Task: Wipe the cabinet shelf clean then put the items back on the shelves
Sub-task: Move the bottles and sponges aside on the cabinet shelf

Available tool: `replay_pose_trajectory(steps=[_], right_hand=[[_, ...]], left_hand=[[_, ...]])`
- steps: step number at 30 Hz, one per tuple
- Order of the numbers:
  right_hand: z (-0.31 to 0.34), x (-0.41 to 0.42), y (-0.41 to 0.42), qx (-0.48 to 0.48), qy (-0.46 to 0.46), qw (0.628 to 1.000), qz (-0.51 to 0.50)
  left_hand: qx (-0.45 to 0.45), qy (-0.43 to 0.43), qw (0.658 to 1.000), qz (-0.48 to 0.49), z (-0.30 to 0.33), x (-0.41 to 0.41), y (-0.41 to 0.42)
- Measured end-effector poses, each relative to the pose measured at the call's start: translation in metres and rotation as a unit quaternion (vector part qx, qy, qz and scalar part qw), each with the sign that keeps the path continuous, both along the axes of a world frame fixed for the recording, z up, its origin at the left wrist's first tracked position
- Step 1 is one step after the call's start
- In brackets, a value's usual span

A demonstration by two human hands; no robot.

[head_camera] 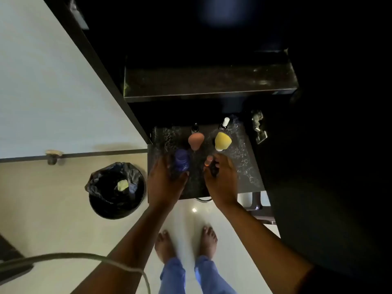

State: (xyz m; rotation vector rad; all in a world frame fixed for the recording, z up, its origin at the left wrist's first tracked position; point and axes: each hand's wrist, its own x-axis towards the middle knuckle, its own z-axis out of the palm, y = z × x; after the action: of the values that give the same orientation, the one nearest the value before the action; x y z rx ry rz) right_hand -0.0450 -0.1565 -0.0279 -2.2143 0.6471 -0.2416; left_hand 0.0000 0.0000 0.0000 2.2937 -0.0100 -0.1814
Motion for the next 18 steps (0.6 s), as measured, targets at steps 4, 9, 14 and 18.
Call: replay_pose_trajectory(steps=[4,9,14,18], right_hand=[[-0.011,0.012,-0.001,-0.016,-0.018,1.0,-0.014],[-0.025,0.011,-0.001,-0.011,-0.037,0.999,-0.018],[-0.034,0.007,0.002,-0.003,-0.048,0.998,-0.042],[-0.029,0.02,0.023,0.007,-0.063,0.998,0.002]], left_hand=[[-0.035,0.006,0.999,-0.009,-0.017,0.005,-0.007],[-0.03,-0.003,1.0,-0.009,-0.034,0.007,-0.006],[-0.039,-0.016,0.999,-0.004,-0.042,0.007,0.004],[-0.043,-0.07,0.997,0.004,-0.044,0.027,0.017]])
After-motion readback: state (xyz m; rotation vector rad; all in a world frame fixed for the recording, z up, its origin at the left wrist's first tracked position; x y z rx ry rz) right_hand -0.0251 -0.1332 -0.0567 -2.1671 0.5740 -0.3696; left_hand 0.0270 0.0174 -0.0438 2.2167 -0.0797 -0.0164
